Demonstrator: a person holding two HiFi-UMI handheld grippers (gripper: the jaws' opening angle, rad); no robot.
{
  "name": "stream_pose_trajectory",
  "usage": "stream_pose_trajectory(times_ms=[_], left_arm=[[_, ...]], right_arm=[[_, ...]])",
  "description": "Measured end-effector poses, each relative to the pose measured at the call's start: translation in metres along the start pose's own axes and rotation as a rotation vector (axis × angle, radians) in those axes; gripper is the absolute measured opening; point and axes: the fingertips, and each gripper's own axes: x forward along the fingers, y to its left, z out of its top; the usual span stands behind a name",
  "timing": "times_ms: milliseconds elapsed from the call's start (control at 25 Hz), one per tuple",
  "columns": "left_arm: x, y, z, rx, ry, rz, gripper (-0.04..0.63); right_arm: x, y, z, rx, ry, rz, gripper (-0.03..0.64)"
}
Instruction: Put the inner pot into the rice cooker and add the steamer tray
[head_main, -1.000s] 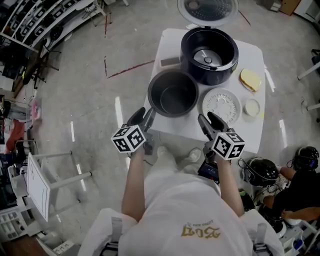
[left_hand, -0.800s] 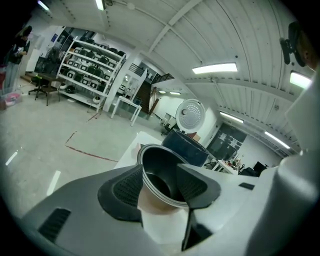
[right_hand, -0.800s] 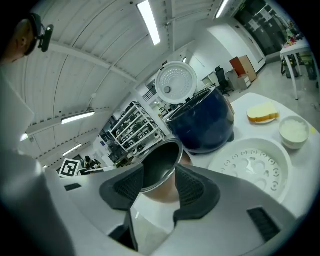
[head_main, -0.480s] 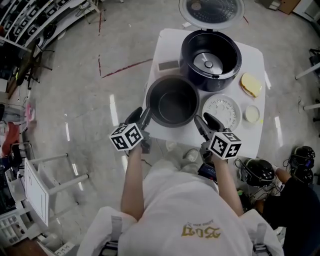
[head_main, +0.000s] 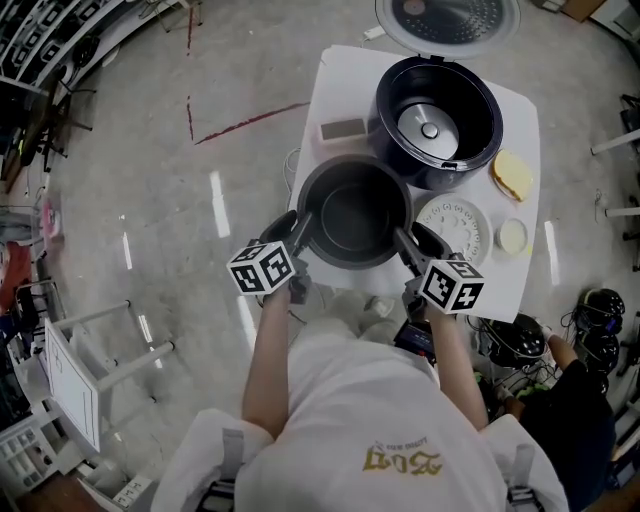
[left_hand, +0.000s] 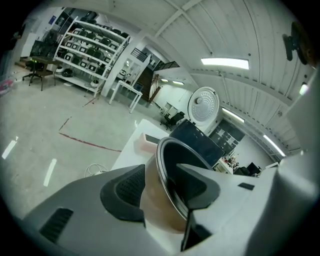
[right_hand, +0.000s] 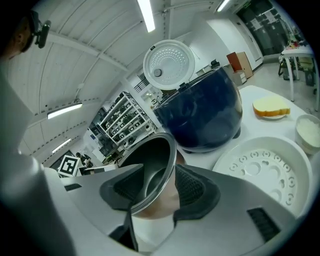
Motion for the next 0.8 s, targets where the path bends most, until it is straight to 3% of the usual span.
stream_pose_trajectory(times_ms=[400,520,800], left_arm=[[0.008,-0.001,-0.005,-0.017,0.008,-0.047,0.165],[0.009,-0.003,-0.005,0.009,0.007,-0.036,0.144],[0.005,-0.005,-0.002,0.032,0.000,-0.005,0.107]], right_arm=[[0.012,-0.013,-0.008,-0.003,0.025,-0.053,0.159],[0.013,-0.011,-0.008,0.010,0.019,-0.031,0.118],[0.012,-0.009,-0.007,0.021,0.017,-0.019,0.113]])
